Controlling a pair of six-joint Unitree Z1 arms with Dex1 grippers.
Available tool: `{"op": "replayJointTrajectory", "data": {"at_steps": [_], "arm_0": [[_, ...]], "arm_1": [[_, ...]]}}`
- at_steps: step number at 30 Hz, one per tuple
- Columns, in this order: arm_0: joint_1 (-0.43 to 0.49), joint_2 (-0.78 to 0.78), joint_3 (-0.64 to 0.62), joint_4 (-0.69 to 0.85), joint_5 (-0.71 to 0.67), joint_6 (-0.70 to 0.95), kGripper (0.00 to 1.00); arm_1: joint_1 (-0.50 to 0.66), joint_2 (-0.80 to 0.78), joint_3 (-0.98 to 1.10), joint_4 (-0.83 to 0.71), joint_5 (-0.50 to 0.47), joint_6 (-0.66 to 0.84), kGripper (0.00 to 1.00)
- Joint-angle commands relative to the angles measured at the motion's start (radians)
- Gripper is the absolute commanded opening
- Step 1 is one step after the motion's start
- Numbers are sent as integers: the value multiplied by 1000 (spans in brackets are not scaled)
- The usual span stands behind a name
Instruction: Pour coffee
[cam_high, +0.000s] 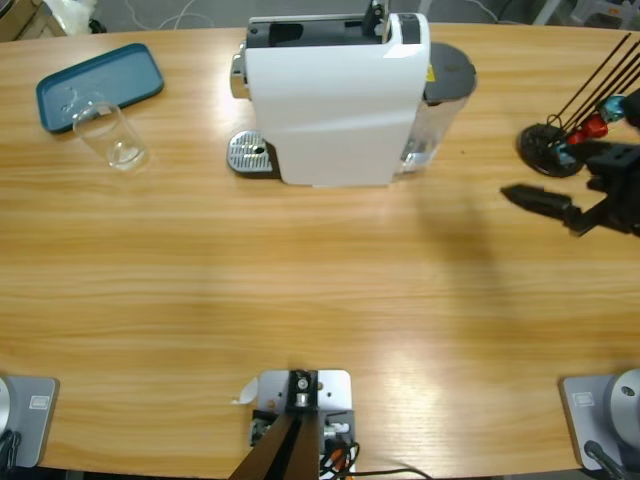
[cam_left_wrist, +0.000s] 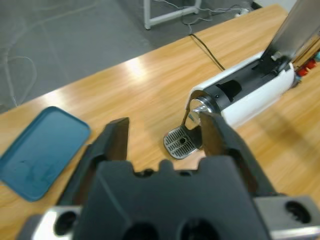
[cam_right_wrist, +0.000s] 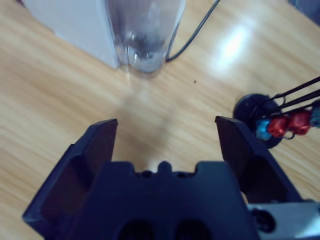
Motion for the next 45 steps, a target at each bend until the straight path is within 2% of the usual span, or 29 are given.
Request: {"op": "replayJointTrajectory", "data": {"at_steps": [1, 5, 6, 8, 9, 12, 17, 19, 45], "arm_0": [[-31, -53, 66, 149, 76, 90, 826], [-29, -93, 168, 149, 80, 88, 821], [-21, -112, 191, 133, 80, 84, 817], [4, -143, 229, 98, 80, 80, 810], [15, -155, 246, 77, 80, 79, 805], [40, -174, 281, 35, 80, 68, 730], [46, -200, 314, 13, 80, 58, 729], [46, -204, 323, 4, 80, 57, 729], [46, -186, 340, -21, 79, 68, 732]], "arm_1": [[-114, -4, -104, 196, -49, 150, 1000], [-296, 10, -131, 232, -51, 151, 985], [-358, 11, -134, 232, -49, 154, 940], [-462, 21, -141, 228, -17, 162, 731], [-503, 35, -142, 221, -3, 175, 673], [-577, 89, -135, 168, 42, 189, 665], [-603, 160, -107, 78, 95, 200, 660], [-605, 171, -103, 56, 96, 190, 637], [-669, 283, -90, -58, 79, 163, 637]]}}
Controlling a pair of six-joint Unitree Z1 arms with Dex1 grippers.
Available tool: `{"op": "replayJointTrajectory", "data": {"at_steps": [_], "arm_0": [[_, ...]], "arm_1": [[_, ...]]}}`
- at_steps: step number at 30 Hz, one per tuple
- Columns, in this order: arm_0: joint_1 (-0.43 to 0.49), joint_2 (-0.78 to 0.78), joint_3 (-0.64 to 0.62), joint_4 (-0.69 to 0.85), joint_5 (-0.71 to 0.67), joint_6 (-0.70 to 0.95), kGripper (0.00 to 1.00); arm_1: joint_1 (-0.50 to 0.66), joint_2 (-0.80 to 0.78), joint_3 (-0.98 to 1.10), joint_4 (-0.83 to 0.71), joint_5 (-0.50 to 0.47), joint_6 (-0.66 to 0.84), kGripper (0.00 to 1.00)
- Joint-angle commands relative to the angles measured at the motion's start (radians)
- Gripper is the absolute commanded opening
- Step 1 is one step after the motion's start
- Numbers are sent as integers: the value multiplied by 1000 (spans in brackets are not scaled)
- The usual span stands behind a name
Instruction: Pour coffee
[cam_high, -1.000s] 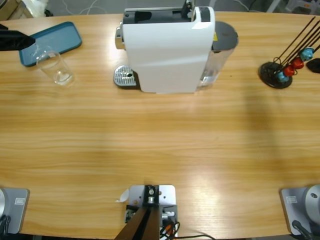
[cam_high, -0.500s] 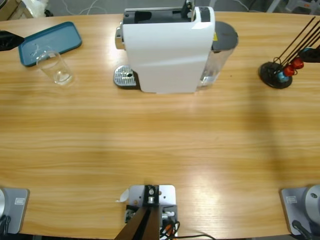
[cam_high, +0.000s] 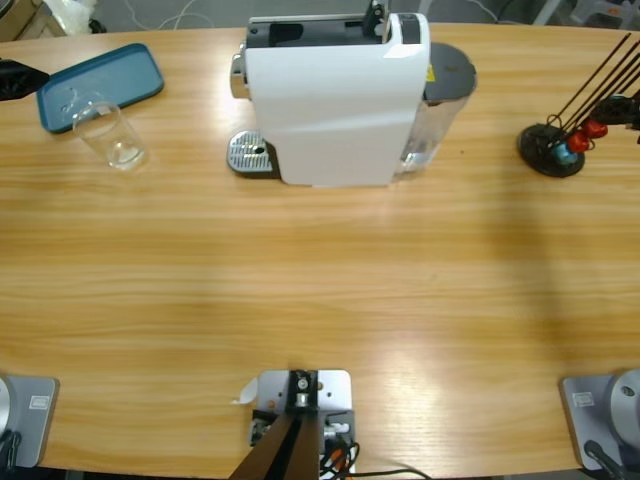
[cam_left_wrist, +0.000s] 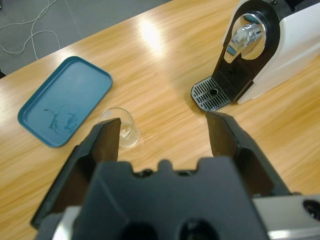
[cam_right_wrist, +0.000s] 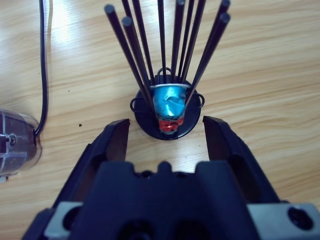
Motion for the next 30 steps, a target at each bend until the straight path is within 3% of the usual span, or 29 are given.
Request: {"op": "replayJointTrajectory", "data": {"at_steps": [1, 9, 12, 17, 18, 20, 23, 29, 30], "arm_0": [[7, -3, 47, -18, 13, 4, 734], [7, -3, 51, -23, 13, 4, 734], [7, -3, 52, -25, 13, 4, 734], [7, -5, 55, -26, 13, 6, 734], [7, -6, 55, -25, 13, 6, 734], [7, -8, 55, -25, 13, 6, 734], [7, -9, 57, -25, 13, 7, 734], [7, -11, 57, -26, 14, 11, 730], [7, -11, 57, -26, 14, 11, 732]], "arm_1": [[-29, 46, 26, -21, -5, -13, 635], [-37, 62, 31, -46, -8, -14, 623], [-37, 65, 30, -50, -8, -14, 503], [-37, 73, 31, -52, -11, -14, 497], [-37, 77, 31, -55, -11, -14, 385], [-37, 85, 33, -61, -11, -14, 306], [-37, 91, 33, -66, -11, -14, 223], [-37, 97, 36, -74, -11, -14, 212], [-37, 98, 36, -75, -12, -14, 126]]}}
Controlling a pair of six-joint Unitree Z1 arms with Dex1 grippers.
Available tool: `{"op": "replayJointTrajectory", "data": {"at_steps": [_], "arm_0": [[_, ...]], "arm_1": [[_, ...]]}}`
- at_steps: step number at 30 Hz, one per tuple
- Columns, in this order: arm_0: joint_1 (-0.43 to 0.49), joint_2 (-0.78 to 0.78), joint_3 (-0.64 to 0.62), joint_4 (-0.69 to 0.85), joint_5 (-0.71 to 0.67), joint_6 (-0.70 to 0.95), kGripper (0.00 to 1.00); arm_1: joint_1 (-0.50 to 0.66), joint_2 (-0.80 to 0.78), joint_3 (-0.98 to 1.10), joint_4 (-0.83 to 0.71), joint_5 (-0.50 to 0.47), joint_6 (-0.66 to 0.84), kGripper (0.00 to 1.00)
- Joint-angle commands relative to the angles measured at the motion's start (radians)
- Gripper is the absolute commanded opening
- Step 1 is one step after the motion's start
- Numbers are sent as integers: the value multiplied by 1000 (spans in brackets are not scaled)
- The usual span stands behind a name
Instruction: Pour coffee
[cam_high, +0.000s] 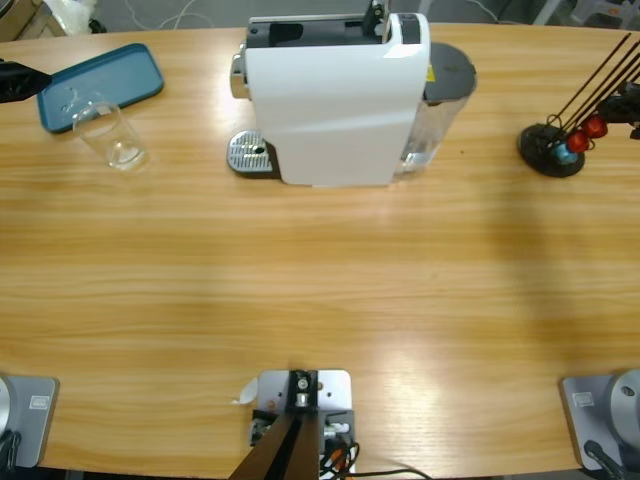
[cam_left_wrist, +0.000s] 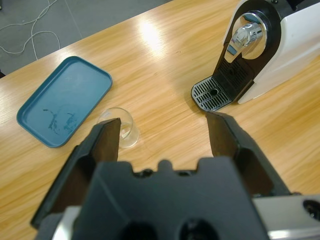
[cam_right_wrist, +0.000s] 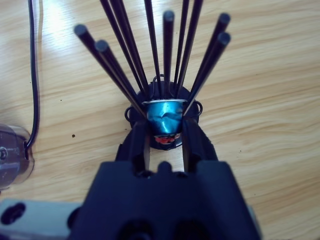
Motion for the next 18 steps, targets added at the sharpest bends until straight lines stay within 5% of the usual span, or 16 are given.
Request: {"op": "replayJointTrajectory", "data": {"at_steps": [1, 18], "arm_0": [[7, -12, 43, -12, 14, 10, 730], [7, -11, 47, -20, 12, 10, 734]], "arm_1": [[-12, 46, 33, -18, -12, -10, 54], [-12, -15, 41, -8, -30, -17, 0]]}}
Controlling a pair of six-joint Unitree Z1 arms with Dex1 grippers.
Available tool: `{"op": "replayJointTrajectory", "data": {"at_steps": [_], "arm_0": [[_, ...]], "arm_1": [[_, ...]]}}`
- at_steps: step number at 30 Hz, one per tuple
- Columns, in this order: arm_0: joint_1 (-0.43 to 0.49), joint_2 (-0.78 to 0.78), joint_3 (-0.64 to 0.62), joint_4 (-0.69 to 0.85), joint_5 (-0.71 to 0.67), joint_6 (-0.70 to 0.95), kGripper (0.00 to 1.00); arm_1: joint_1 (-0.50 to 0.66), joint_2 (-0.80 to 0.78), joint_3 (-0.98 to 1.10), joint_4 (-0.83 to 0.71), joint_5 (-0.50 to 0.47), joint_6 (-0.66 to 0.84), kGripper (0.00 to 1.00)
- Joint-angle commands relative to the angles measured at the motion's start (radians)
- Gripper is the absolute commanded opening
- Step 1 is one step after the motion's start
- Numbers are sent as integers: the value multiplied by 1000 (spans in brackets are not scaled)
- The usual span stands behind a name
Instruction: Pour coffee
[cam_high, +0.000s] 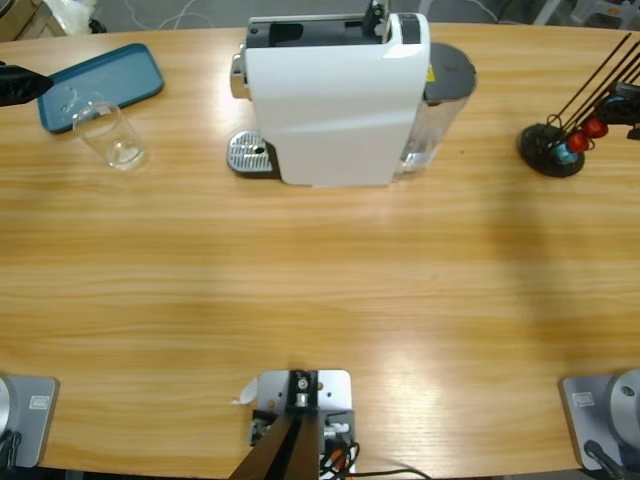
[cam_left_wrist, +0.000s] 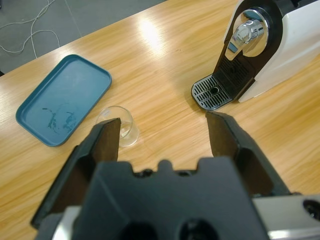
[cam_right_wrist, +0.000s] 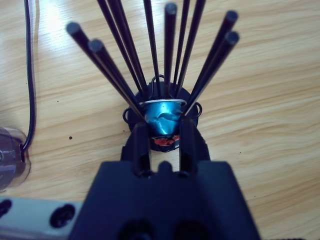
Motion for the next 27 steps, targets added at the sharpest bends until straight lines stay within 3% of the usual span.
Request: {"op": "replayJointTrajectory", "data": {"at_steps": [1, 19, 23, 27], "arm_0": [[7, -11, 40, -18, 12, 10, 734], [7, -6, 43, -29, 1, 10, 734], [7, -5, 47, -35, 0, 8, 738], [7, -4, 49, -39, -3, 4, 738]], "arm_1": [[-12, -38, 36, 8, -21, -20, 0], [-3, -137, -300, 323, -33, -93, 0], [29, -149, -416, 419, -44, -119, 0], [104, -166, -530, 529, -44, -237, 0]]}}
